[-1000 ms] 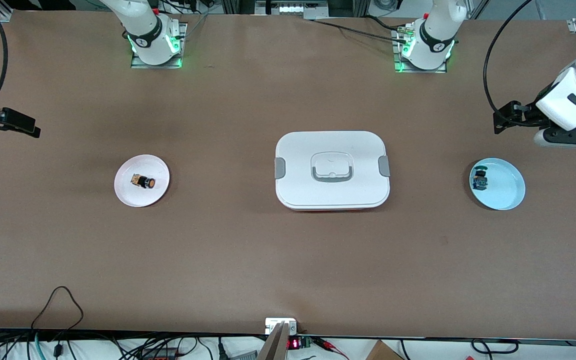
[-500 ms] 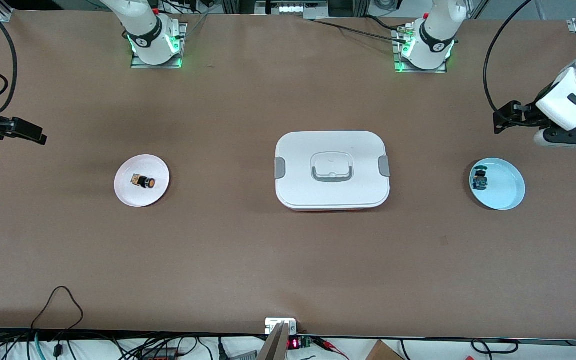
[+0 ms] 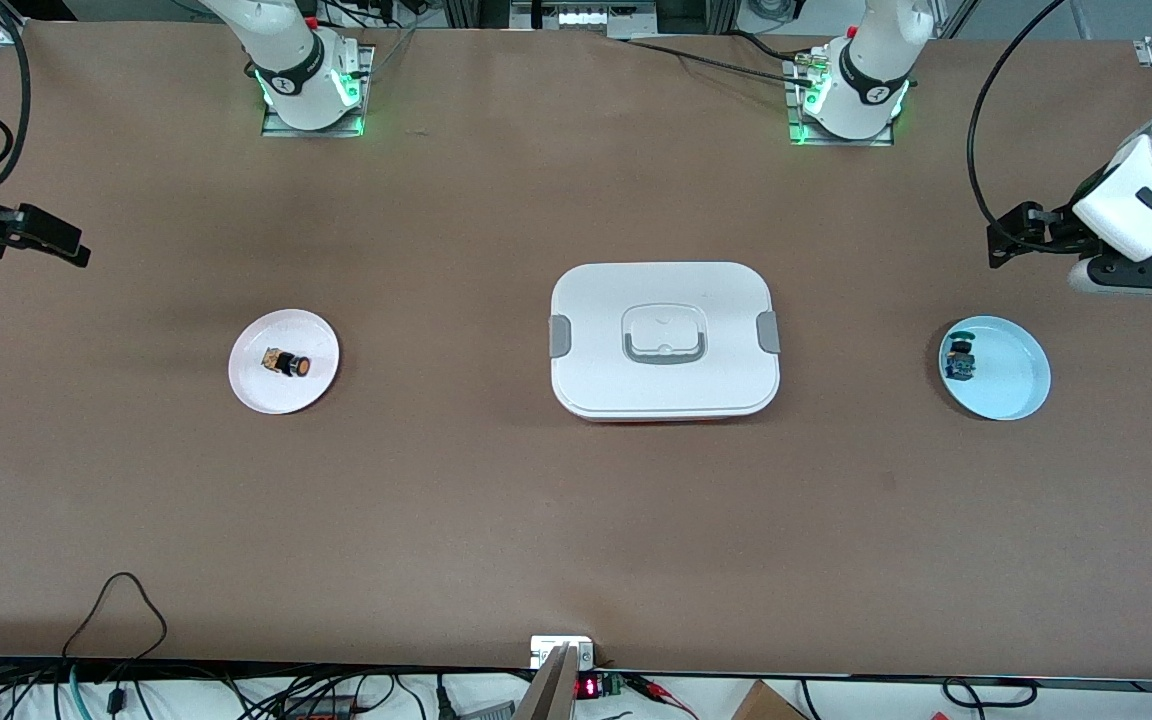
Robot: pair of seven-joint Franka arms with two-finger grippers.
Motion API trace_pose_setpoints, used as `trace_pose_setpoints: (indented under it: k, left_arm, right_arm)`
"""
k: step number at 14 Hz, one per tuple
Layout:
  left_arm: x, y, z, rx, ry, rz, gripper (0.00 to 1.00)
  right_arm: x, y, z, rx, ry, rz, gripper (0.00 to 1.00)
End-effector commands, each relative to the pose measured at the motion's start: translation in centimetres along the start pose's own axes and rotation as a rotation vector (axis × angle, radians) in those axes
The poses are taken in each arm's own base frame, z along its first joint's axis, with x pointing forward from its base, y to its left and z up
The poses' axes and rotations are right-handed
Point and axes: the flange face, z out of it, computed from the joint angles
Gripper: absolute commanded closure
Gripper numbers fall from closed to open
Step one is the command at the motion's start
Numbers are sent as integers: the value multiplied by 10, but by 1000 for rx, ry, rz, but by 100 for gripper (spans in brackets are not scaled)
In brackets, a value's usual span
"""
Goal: Transfer orange switch to right arm and place
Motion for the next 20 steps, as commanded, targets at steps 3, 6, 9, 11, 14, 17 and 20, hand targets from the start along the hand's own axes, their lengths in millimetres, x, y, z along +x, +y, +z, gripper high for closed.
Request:
trace_pose_setpoints:
  k: [3,6,9,11,14,17,20]
  left_arm:
    - [-2,-1,-5,8,3,-11,0]
    - [-2,-1,-5,8,3,-11,0]
    - [-2,-2,-5,8,3,-13,0]
    - [-2,-2,-4,8,0,-12,0]
    - [-1,-2,-4,8,1,-12,0]
    - [-1,-2,-4,8,1,-12,0]
    - [-1,-2,-4,8,1,-12,0]
  right_arm:
    - [-9,-7,-2,1,-28,-53,0]
    - [-8,-10,-1,2,-28,-47,0]
    - [-7,-6,-5,19,-16,-37,0]
    - [-7,-3,-6,31,-14,-29,0]
    - [-9,-8,-7,21,-16,-43,0]
    - [-9,-9,-8,18,-16,-47,0]
    - [-10,-10,-10,15,-12,-49,0]
